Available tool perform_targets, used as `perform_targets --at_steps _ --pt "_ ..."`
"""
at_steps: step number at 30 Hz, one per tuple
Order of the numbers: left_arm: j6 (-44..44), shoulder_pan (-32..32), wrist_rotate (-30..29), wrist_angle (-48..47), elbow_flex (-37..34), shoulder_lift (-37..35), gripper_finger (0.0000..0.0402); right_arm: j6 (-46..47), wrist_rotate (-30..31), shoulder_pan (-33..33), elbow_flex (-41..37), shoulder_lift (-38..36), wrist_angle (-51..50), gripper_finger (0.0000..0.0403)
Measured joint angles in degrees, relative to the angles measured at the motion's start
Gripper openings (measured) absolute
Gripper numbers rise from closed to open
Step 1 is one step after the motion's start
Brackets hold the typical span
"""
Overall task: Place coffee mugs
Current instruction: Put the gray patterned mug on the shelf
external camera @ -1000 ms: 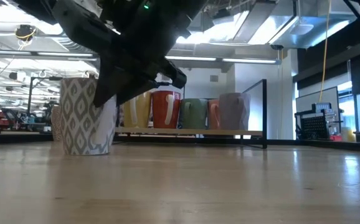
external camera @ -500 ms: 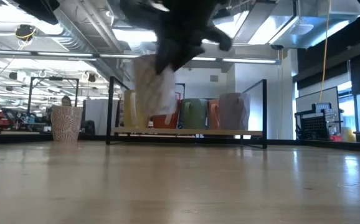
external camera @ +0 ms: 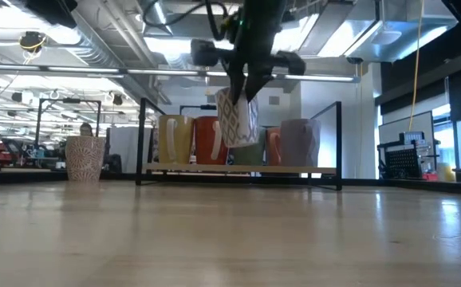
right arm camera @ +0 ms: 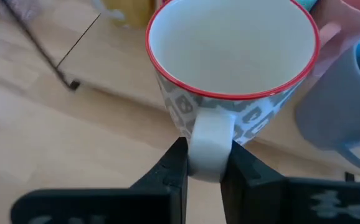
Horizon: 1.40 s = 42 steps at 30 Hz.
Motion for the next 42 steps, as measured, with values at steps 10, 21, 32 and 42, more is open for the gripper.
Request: perform_targets --at_steps 10,21,32,42 --pt "-0.02 0.00 0.00 1.21 0.00 0.00 0.0102 1.03 0.06 -4.13 -3.33 0.00 3.36 0.0040" --pt "0.07 0.00 -0.39 1.21 0.00 0.00 0.0102 2.67 -0.58 -6.15 -8.30 -0.14 8.92 0.0040" --pt "0.05 0.00 -0.45 1.23 0.00 0.00 0.0102 3.78 -0.36 -7.33 -8.50 -0.14 8.47 0.0070" --pt "0.09 0.00 -0.44 1.23 0.00 0.00 0.0102 4.26 -0.70 -7.21 -8.50 -0.13 7.25 0.0132"
